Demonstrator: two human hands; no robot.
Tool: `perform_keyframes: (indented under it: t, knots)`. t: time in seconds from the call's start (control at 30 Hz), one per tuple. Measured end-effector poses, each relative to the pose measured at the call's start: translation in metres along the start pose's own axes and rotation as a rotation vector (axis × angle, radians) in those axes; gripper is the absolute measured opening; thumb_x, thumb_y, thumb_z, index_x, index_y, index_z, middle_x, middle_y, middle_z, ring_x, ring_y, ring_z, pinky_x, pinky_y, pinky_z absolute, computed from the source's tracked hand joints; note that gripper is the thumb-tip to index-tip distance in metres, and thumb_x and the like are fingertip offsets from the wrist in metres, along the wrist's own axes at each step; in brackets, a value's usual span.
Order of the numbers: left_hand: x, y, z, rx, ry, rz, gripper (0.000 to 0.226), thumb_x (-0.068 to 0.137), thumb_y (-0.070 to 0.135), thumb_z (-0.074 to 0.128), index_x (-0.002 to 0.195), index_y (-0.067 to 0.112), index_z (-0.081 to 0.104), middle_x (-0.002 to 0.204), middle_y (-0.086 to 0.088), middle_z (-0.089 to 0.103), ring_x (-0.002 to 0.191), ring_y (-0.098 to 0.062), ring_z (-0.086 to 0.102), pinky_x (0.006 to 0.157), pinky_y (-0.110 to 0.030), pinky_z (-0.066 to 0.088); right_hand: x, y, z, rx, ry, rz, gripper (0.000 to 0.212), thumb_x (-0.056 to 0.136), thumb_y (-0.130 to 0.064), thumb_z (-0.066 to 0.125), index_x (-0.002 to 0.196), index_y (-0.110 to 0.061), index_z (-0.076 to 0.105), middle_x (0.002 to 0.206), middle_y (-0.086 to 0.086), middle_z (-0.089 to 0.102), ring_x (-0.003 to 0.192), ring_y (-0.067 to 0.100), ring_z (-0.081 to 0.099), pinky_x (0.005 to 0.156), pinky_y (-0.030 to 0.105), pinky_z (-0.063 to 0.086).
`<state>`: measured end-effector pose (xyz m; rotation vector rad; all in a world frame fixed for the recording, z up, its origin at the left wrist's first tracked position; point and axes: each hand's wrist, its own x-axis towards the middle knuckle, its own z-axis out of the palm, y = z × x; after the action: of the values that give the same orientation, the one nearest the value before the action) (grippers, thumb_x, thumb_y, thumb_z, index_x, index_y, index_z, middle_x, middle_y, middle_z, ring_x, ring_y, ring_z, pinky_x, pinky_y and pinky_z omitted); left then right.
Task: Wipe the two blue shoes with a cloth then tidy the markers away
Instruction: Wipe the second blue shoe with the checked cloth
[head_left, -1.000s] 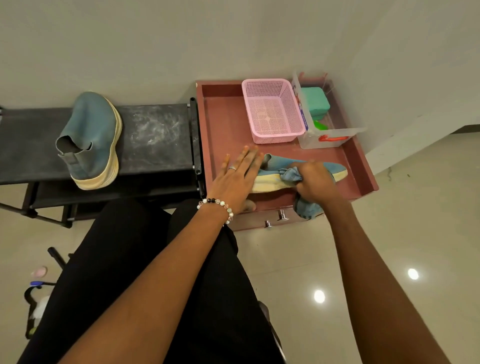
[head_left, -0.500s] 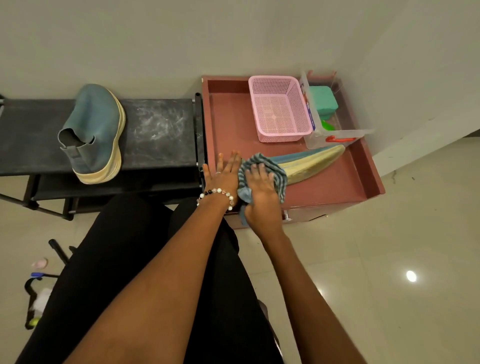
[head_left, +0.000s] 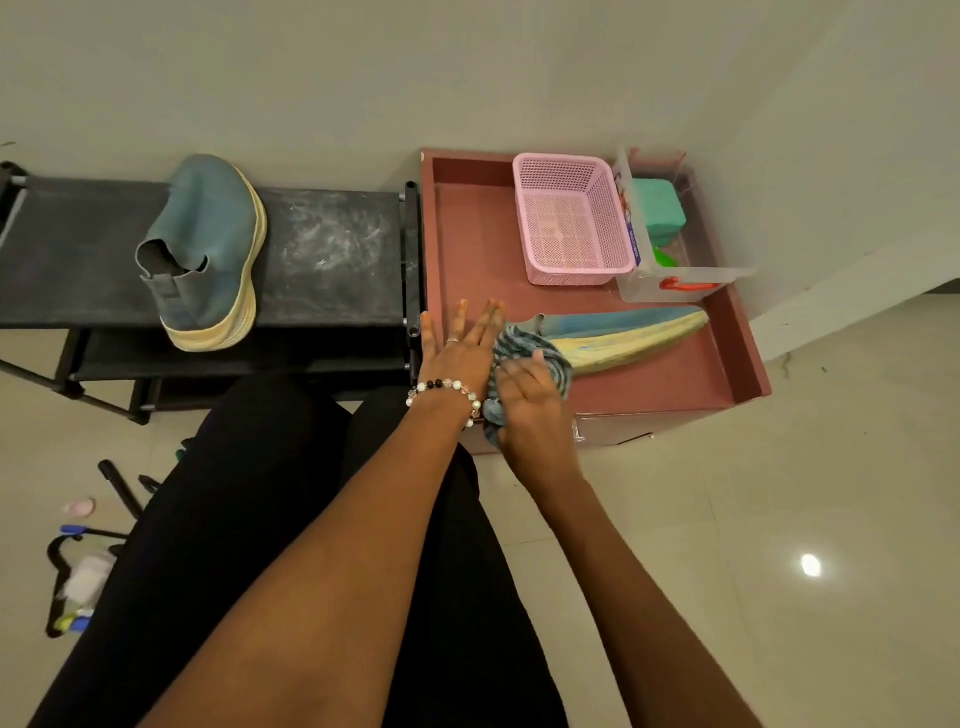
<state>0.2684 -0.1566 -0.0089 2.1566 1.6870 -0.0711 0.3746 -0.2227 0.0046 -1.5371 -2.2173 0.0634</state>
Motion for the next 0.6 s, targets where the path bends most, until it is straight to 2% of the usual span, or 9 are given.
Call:
perform_keyframes:
  t: [0.03, 0.1, 0.17, 0.23, 0.3, 0.37, 0.47, 0.53, 0.6]
  knots:
    - [-0.001, 0.000, 0.000, 0.010, 0.008, 0.013, 0.078, 0.097, 0.001, 0.035, 0.150, 0.028, -0.016, 0.158, 0.013, -0.017, 0.145, -0.023, -0.018, 0.105, -0.059, -0.020, 0.000, 0.009, -0.003, 0.050, -0.026, -0.045, 0.048, 0.052, 0.013, 0.071, 0.099, 0.011, 0.066, 0.100, 0.022, 0.067, 0.099, 0.032, 0.059, 0.107, 0.042, 0.033]
    - [-0.004, -0.001, -0.001, 0.045, 0.026, 0.047, 0.089, 0.092, 0.001, 0.046, 0.150, 0.029, -0.016, 0.157, 0.014, -0.017, 0.145, -0.024, -0.018, 0.106, -0.062, -0.017, -0.002, 0.031, -0.014, 0.111, -0.070, -0.105, 0.040, 0.062, 0.010, 0.058, 0.101, 0.008, 0.067, 0.103, 0.019, 0.067, 0.103, 0.023, 0.052, 0.108, 0.043, 0.030]
    - [-0.006, 0.000, -0.004, 0.050, 0.012, 0.086, 0.097, 0.090, 0.021, 0.061, 0.151, 0.031, -0.013, 0.157, 0.015, -0.016, 0.145, -0.025, -0.018, 0.106, -0.063, -0.016, -0.003, 0.043, -0.023, 0.106, -0.080, -0.113, 0.040, 0.069, -0.003, 0.044, 0.100, 0.005, 0.067, 0.102, 0.017, 0.067, 0.102, 0.020, 0.050, 0.107, 0.051, 0.033]
    - [-0.006, 0.001, -0.006, 0.035, -0.023, 0.116, 0.103, 0.083, 0.044, 0.067, 0.152, 0.033, -0.009, 0.157, 0.015, -0.016, 0.145, -0.025, -0.018, 0.106, -0.063, -0.016, -0.005, 0.040, -0.019, 0.078, -0.024, -0.021, 0.038, 0.068, -0.001, 0.046, 0.099, 0.004, 0.068, 0.099, 0.016, 0.067, 0.098, 0.023, 0.052, 0.101, 0.056, 0.039]
    - [-0.004, 0.003, -0.005, 0.041, -0.030, 0.134, 0.093, 0.088, 0.039, 0.061, 0.152, 0.035, -0.006, 0.158, 0.015, -0.015, 0.145, -0.025, -0.017, 0.106, -0.063, -0.016, -0.010, 0.018, -0.005, 0.057, 0.078, 0.150, 0.037, 0.067, 0.000, 0.045, 0.095, 0.005, 0.067, 0.094, 0.017, 0.066, 0.094, 0.026, 0.052, 0.096, 0.053, 0.044]
    - [-0.003, 0.001, -0.003, 0.041, -0.017, 0.148, 0.073, 0.099, 0.027, 0.044, 0.151, 0.038, -0.006, 0.158, 0.017, -0.015, 0.145, -0.025, -0.017, 0.107, -0.062, -0.014, -0.011, -0.007, 0.009, 0.075, 0.136, 0.235, 0.035, 0.064, 0.003, 0.046, 0.093, 0.007, 0.066, 0.091, 0.019, 0.065, 0.095, 0.023, 0.048, 0.093, 0.054, 0.045]
    - [-0.001, -0.005, 0.002, 0.023, -0.010, 0.161, 0.065, 0.103, 0.028, 0.034, 0.148, 0.043, -0.010, 0.156, 0.021, -0.018, 0.145, -0.025, -0.018, 0.108, -0.063, -0.013, -0.016, -0.008, 0.009, 0.113, 0.076, 0.140, 0.039, 0.059, 0.009, 0.061, 0.097, 0.006, 0.066, 0.097, 0.018, 0.066, 0.100, 0.021, 0.048, 0.100, 0.050, 0.040]
    - [-0.001, -0.005, 0.002, 0.013, -0.031, 0.177, 0.077, 0.097, 0.037, 0.047, 0.148, 0.043, -0.011, 0.156, 0.021, -0.018, 0.145, -0.025, -0.017, 0.107, -0.064, -0.013, -0.019, 0.012, -0.006, 0.125, 0.045, 0.010, 0.034, 0.069, -0.002, 0.055, 0.100, 0.005, 0.067, 0.101, 0.018, 0.067, 0.102, 0.022, 0.049, 0.103, 0.048, 0.038]
    - [-0.001, -0.004, 0.000, -0.019, -0.080, 0.178, 0.103, 0.081, 0.048, 0.066, 0.149, 0.041, -0.011, 0.156, 0.020, -0.017, 0.145, -0.024, -0.018, 0.106, -0.065, -0.013, -0.023, 0.031, -0.018, 0.113, 0.065, 0.029, 0.041, 0.071, -0.007, 0.043, 0.102, 0.005, 0.067, 0.102, 0.018, 0.066, 0.102, 0.022, 0.049, 0.100, 0.054, 0.041]
